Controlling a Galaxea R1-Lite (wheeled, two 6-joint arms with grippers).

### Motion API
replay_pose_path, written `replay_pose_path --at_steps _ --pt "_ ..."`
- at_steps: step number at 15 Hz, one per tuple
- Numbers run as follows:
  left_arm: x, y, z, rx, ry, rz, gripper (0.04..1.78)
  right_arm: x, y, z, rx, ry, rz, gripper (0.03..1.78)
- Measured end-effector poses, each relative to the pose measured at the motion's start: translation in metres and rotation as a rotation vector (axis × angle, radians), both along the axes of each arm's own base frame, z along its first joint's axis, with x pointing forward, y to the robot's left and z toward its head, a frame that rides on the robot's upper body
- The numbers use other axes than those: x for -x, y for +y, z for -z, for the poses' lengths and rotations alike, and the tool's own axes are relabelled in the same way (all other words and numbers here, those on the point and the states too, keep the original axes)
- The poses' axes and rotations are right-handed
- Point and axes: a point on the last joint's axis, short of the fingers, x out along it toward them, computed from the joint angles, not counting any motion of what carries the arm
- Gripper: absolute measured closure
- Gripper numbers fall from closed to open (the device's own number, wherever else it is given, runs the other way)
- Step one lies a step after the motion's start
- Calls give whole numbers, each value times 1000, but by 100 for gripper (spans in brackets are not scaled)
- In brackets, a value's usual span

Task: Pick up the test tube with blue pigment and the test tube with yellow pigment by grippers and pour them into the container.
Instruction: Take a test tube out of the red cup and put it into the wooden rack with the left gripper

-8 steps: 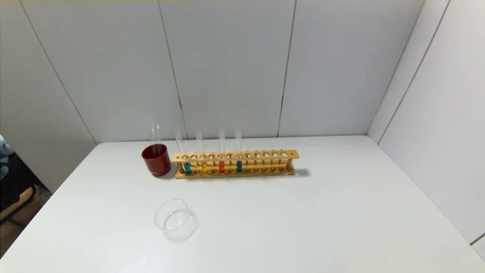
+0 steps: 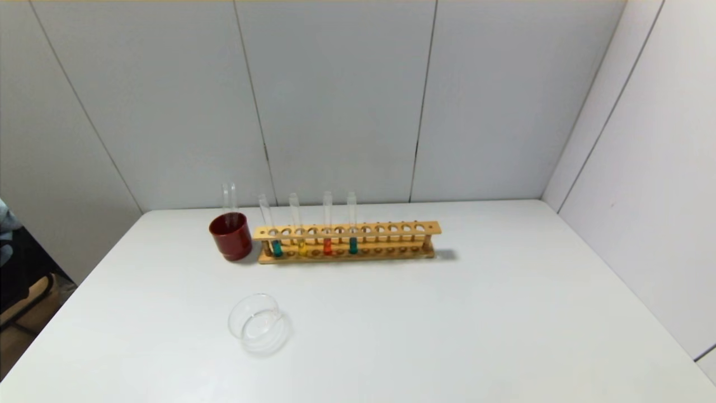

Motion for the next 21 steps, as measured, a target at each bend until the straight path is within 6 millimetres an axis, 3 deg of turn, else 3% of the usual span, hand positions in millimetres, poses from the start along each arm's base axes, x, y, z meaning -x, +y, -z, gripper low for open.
replay_pose_path --at_steps 6,9,14,16,19,21 --pt "0 0 -1 -16 -8 3 7 0 0 0 -1 0 0 6" --pt "6 0 -17 -21 -51 18 7 0 0 0 0 0 0 6" --pt "37 -2 -78 -29 -86 89 7 0 0 0 0 0 0 6" --pt "38 -3 -108 -28 -56 131 7 0 0 0 0 0 0 6" --pt "19 -5 -154 -17 0 200 7 0 0 0 0 0 0 6" --pt "-6 -5 -178 -6 56 224 7 0 0 0 0 0 0 6"
